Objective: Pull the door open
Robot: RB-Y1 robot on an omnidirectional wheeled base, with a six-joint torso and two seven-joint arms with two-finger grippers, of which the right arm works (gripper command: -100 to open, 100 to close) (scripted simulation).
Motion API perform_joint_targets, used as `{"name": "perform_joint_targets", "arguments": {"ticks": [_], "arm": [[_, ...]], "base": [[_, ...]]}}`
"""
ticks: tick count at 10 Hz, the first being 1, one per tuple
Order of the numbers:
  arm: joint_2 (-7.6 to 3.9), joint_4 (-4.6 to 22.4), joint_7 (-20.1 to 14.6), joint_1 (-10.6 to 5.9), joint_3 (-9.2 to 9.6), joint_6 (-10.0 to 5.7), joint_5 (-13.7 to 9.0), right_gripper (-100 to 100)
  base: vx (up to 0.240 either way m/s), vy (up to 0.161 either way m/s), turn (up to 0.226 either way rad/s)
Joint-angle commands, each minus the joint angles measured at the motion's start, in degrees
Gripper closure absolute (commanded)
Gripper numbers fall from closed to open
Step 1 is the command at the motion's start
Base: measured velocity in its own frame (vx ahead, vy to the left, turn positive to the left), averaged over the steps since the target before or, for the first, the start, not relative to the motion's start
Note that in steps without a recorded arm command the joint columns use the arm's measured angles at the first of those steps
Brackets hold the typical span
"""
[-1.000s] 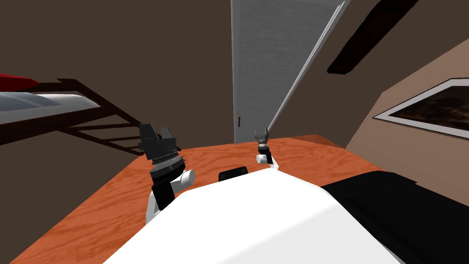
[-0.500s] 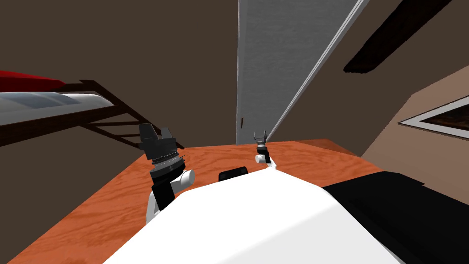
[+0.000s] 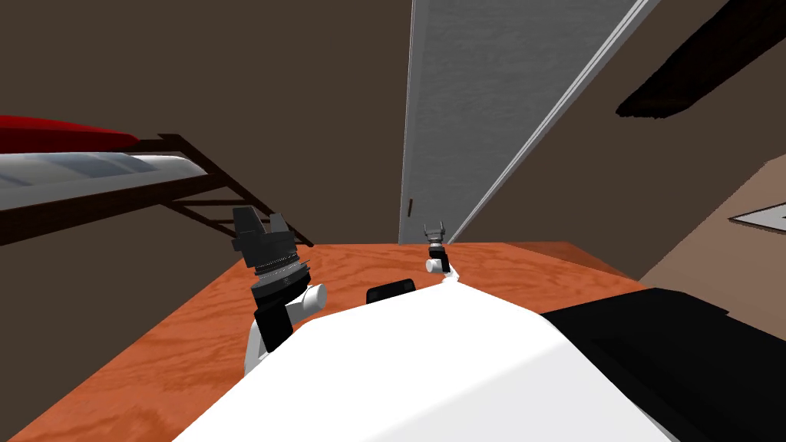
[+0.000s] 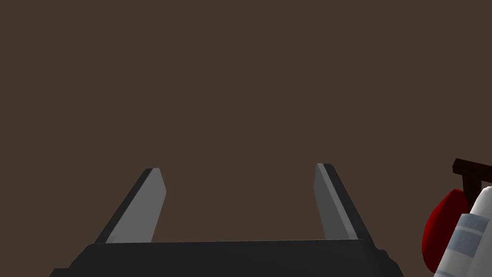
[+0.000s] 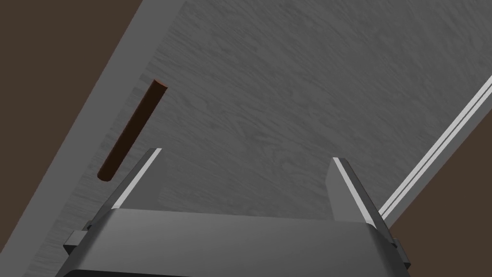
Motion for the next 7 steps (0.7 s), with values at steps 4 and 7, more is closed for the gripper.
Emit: {"name": "perform_joint_targets", "arguments": {"ticks": [4, 7], "arm": [[-0.14, 6.3, -4.6, -2.31, 0.13, -1.14, -3.2, -100], [-0.23, 10.1, -7.0, -3.77, 0.19, -1.89, -4.9, -100]], "base": [[0.079, -0.045, 0.127], [0.057, -0.031, 0.088]]}}
